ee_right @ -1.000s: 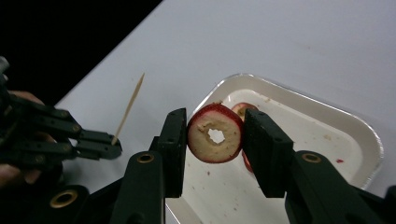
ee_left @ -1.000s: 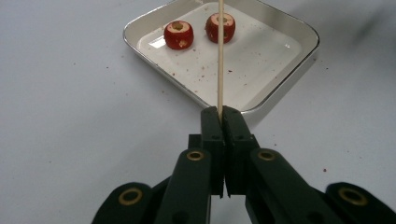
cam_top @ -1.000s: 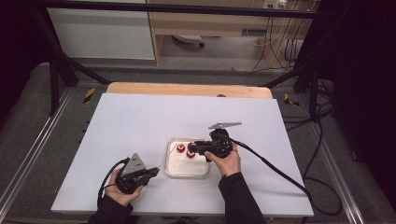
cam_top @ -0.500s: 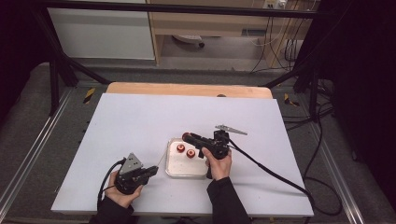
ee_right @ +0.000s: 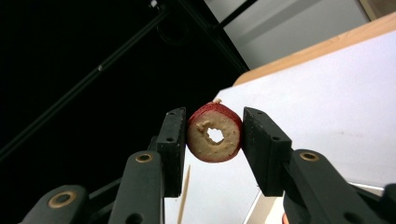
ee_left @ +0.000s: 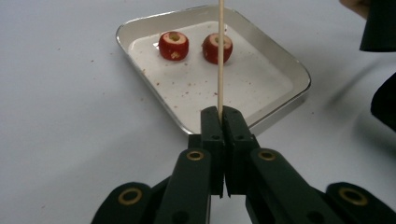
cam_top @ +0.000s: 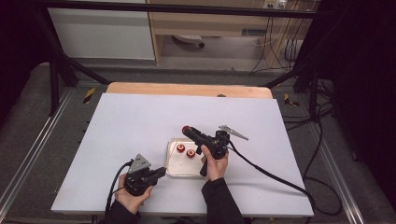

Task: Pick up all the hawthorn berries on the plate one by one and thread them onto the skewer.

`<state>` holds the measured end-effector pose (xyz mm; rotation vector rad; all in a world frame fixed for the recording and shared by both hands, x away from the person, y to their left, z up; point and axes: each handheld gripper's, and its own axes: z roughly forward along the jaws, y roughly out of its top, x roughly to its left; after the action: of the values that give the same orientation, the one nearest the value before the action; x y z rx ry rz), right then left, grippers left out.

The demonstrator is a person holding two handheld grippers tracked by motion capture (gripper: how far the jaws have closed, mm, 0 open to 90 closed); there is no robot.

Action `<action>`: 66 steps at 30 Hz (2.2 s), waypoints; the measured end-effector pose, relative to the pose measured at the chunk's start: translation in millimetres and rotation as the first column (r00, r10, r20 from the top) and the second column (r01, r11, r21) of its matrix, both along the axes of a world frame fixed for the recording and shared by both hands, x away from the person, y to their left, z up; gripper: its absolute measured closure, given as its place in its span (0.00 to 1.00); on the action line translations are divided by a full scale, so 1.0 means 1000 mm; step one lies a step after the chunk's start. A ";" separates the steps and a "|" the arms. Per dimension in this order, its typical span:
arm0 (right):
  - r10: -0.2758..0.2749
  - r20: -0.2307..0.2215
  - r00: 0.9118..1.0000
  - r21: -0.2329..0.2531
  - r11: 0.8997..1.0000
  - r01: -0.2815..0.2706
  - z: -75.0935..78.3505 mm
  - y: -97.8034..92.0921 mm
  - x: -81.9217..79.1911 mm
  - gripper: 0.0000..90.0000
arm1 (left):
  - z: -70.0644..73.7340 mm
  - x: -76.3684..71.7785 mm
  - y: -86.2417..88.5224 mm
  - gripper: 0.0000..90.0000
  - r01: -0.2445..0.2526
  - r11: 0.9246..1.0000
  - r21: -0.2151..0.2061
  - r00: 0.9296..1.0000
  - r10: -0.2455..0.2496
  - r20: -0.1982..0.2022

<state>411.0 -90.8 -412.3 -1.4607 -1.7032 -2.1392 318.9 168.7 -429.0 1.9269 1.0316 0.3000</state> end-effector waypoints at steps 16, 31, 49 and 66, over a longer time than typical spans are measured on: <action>-0.030 0.005 1.000 0.082 0.996 0.030 0.001 0.000 0.000 0.68 | -0.003 0.005 -0.025 0.98 -0.024 0.996 -0.083 1.000 0.023 -0.010; -0.040 0.001 0.999 0.128 0.991 0.040 0.000 0.001 -0.001 0.68 | -0.005 0.005 -0.029 0.98 -0.043 0.993 -0.110 0.999 0.043 -0.002; -0.043 -0.008 0.999 0.146 0.988 0.044 -0.001 0.002 -0.002 0.68 | -0.005 0.004 -0.030 0.98 -0.052 0.990 -0.131 0.999 0.053 0.007; -0.042 -0.015 0.999 0.168 0.985 0.043 -0.004 0.004 -0.004 0.68 | 0.000 0.009 -0.041 0.98 -0.086 0.977 -0.195 0.996 0.087 -0.005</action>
<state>406.6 -86.4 -416.0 -1.4725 -1.4589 -2.2290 327.6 128.1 -429.4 1.7084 1.1026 0.2416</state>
